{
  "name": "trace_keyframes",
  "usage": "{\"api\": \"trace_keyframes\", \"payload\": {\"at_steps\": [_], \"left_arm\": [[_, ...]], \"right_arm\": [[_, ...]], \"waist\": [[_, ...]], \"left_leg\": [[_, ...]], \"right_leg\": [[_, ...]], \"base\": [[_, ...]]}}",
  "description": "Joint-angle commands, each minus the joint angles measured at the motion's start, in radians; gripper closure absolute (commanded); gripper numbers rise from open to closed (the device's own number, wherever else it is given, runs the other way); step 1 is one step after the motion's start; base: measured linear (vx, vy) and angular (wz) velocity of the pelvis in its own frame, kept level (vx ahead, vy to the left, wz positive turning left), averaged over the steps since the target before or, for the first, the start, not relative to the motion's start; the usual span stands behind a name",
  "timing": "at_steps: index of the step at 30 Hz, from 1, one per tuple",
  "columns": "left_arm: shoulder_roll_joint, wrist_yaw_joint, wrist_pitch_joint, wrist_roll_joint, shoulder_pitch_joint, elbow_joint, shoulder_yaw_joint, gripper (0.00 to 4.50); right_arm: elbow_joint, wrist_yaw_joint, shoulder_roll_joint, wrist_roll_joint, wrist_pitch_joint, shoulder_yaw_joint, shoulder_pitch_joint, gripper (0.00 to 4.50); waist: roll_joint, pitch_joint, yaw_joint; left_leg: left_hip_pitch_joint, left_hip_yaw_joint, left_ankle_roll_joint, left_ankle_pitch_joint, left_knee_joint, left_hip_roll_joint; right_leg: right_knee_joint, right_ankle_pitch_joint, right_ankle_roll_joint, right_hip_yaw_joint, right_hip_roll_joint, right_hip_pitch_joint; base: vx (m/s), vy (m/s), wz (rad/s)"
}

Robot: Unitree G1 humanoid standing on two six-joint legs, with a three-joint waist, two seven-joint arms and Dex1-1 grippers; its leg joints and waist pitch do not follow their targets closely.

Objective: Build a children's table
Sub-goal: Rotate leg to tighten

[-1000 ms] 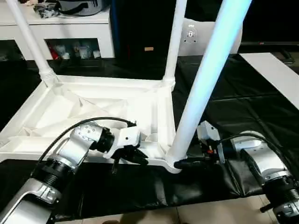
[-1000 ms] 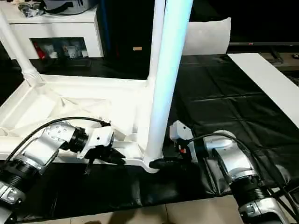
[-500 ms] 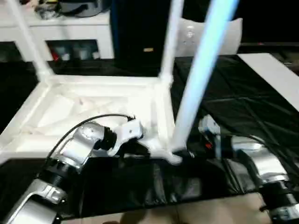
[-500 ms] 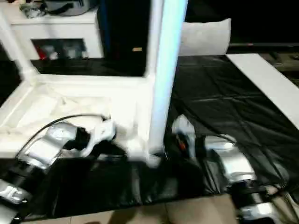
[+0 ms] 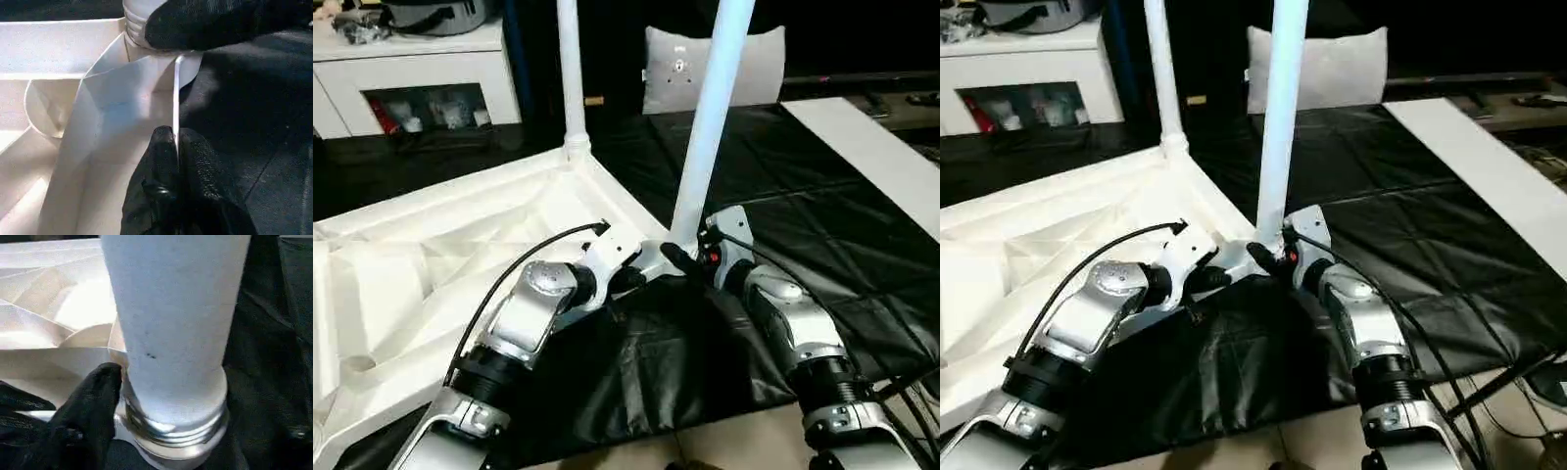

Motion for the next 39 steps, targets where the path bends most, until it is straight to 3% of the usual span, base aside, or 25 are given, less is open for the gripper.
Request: {"api": "trace_keyframes", "payload": {"at_steps": [1, 6, 9, 13, 16, 21, 26, 33, 35, 38, 39], "left_arm": [[-0.009, 0.021, -0.035, 0.000, -0.015, -0.039, -0.005, 4.50], [0.032, -0.025, -0.067, -0.010, -0.006, -0.041, -0.008, 4.50], [0.091, -0.124, -0.126, -0.027, 0.002, -0.031, -0.028, 4.50], [0.153, -0.240, -0.176, -0.048, 0.004, -0.013, -0.053, 4.50], [0.186, -0.306, -0.208, -0.055, 0.004, -0.002, -0.069, 4.50], [0.285, -0.529, -0.332, -0.080, -0.003, 0.018, -0.130, 4.50], [0.321, -0.621, -0.361, -0.083, -0.017, 0.031, -0.159, 4.50], [0.329, -0.671, -0.394, -0.091, -0.031, 0.045, -0.172, 4.50], [0.328, -0.686, -0.399, -0.096, -0.032, 0.044, -0.176, 4.50], [0.326, -0.695, -0.399, -0.100, -0.029, 0.036, -0.179, 4.50], [0.325, -0.695, -0.398, -0.101, -0.029, 0.035, -0.179, 4.50]], "right_arm": [[-0.005, 0.070, 0.027, 0.030, -0.007, 0.049, 0.015, 0.79], [-0.035, 0.154, -0.033, 0.046, -0.051, 0.037, 0.042, 0.34], [-0.067, 0.279, -0.132, 0.045, -0.083, 0.050, 0.069, 0.06], [-0.093, 0.430, -0.215, 0.079, -0.102, 0.058, 0.082, 0.06], [-0.107, 0.506, -0.250, 0.097, -0.106, 0.065, 0.087, 0.06], [-0.131, 0.662, -0.323, 0.116, -0.107, 0.100, 0.082, 0.06], [-0.111, 0.712, -0.348, 0.070, -0.184, 0.152, 0.071, 0.06], [-0.131, 0.775, -0.351, 0.070, -0.181, 0.191, 0.073, 0.06], [-0.118, 0.779, -0.343, 0.075, -0.182, 0.200, 0.065, 0.40], [-0.104, 0.789, -0.334, 0.086, -0.176, 0.206, 0.057, 0.42], [-0.103, 0.792, -0.333, 0.088, -0.172, 0.207, 0.056, 0.69]], "waist": [[0.001, -0.074, 0.009], [0.001, -0.070, 0.011], [0.000, -0.071, 0.015], [0.000, -0.069, 0.017], [0.001, -0.068, 0.025], [0.001, -0.067, 0.043], [0.002, -0.069, 0.060], [-0.001, -0.070, 0.064], [-0.003, -0.070, 0.064], [-0.003, -0.071, 0.064], [-0.003, -0.072, 0.064]], "left_leg": [[-0.026, 0.024, 0.089, -0.071, -0.059, -0.006], [-0.023, 0.026, 0.093, -0.112, -0.060, -0.006], [-0.024, 0.025, 0.097, -0.113, -0.060, -0.006], [-0.022, 0.027, 0.106, -0.135, -0.060, -0.006], [-0.020, 0.025, 0.108, -0.140, -0.061, -0.003], [-0.015, 0.026, 0.101, -0.143, -0.064, 0.001], [-0.012, 0.028, 0.082, -0.139, -0.065, 0.003], [-0.014, 0.030, 0.083, -0.122, -0.064, 0.003], [-0.014, 0.030, 0.083, -0.120, -0.064, 0.003], [-0.015, 0.030, 0.082, -0.118, -0.064, 0.002], [-0.015, 0.030, 0.082, -0.112, -0.064, 0.003]], "right_leg": [[-0.067, -0.213, -0.163, 0.057, -0.047, 0.076], [-0.073, -0.253, -0.157, 0.057, -0.047, 0.075], [-0.073, -0.250, -0.153, 0.058, -0.047, 0.078], [-0.078, -0.284, -0.152, 0.056, -0.047, 0.076], [-0.077, -0.298, -0.150, 0.057, -0.047, 0.073], [-0.074, -0.290, -0.159, 0.060, -0.048, 0.070], [-0.069, -0.279, -0.167, 0.063, -0.050, 0.070], [-0.065, -0.269, -0.166, 0.065, -0.050, 0.072], [-0.065, -0.271, -0.164, 0.064, -0.050, 0.072], [-0.065, -0.275, -0.161, 0.064, -0.050, 0.072], [-0.064, -0.270, -0.162, 0.064, -0.050, 0.072]], "base": [[0.000, 0.000, 0.00], [0.000, 0.000, 0.00], [0.000, 0.000, 0.00], [0.000, 0.000, 0.00], [0.000, 0.000, 0.00], [0.000, 0.000, 0.00], [0.000, 0.000, 0.00], [0.000, 0.000, 0.00], [0.000, 0.000, 0.00], [0.000, 0.000, 0.00], [0.000, 0.000, 0.00]]}}
